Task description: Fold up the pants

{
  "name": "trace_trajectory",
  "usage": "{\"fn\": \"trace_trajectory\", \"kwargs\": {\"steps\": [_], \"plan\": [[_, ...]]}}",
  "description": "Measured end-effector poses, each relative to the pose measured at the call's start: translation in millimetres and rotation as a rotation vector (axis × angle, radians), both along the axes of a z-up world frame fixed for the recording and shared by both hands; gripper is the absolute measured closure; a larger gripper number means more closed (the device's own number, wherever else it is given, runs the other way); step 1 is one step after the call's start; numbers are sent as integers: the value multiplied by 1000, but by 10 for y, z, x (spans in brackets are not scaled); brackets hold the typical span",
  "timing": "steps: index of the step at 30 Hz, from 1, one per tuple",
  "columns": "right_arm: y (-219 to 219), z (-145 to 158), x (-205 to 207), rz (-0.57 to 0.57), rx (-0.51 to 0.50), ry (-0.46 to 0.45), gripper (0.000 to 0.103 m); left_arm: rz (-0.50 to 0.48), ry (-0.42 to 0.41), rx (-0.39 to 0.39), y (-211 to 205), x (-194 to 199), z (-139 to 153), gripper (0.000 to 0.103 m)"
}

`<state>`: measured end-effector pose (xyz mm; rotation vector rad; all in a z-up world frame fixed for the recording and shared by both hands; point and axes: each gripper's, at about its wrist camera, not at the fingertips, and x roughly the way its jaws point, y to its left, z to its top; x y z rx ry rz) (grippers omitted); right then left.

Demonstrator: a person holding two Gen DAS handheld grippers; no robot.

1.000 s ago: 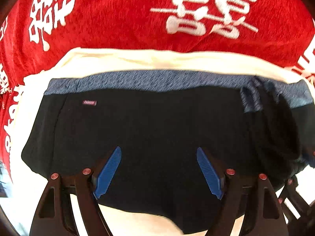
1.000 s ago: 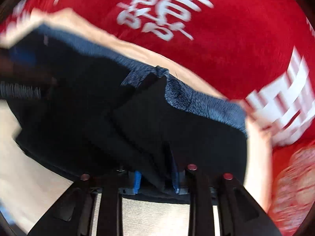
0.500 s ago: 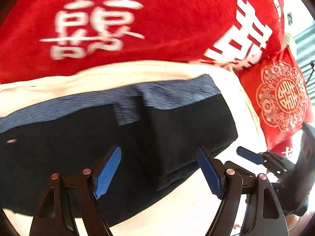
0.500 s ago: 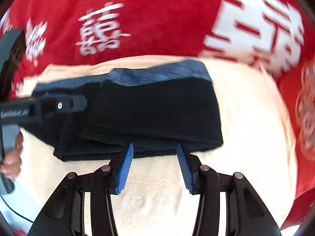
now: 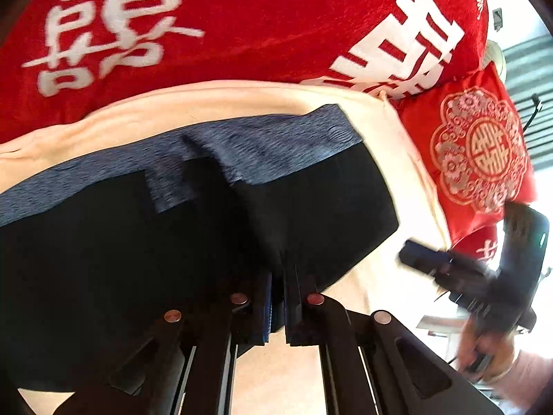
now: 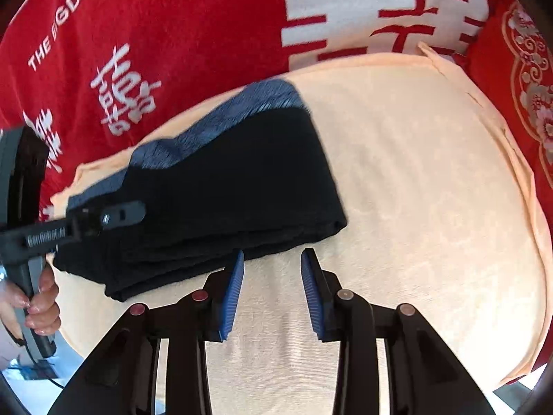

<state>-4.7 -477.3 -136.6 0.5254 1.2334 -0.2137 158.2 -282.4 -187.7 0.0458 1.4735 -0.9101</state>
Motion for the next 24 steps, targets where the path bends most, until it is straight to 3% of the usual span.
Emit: {"fn": "trace_trajectory", "kwargs": {"steps": [6,12,13,14,15,16,17,20,22,23,24], "plan": [[-83,-47,293,44,21,-30,65,32,5,43,121,1,-170,97],[36,-449,784,126,31,13,65,113,-64,96,168,-75,-153,95],[130,-452,841,153,12,17,65,123,-67,108,180,-83,-143,91],[185,-440,857,172,10,19,65,139,-75,129,198,-95,-125,78],[242,-423,876,190,16,20,65,163,-98,162,225,-111,-97,58],[307,-391,883,202,21,21,65,188,-125,188,265,-125,-63,50],[342,-365,887,208,24,19,65,209,-143,200,307,-136,-36,44],[461,-276,927,226,51,5,64,271,-152,222,475,-141,8,43],[549,-239,1015,247,52,-12,64,301,-155,252,580,-131,5,20],[605,-225,1101,260,52,-23,64,310,-160,262,623,-129,4,12],[643,-222,1173,267,55,-30,64,322,-165,269,684,-132,10,12]]}}
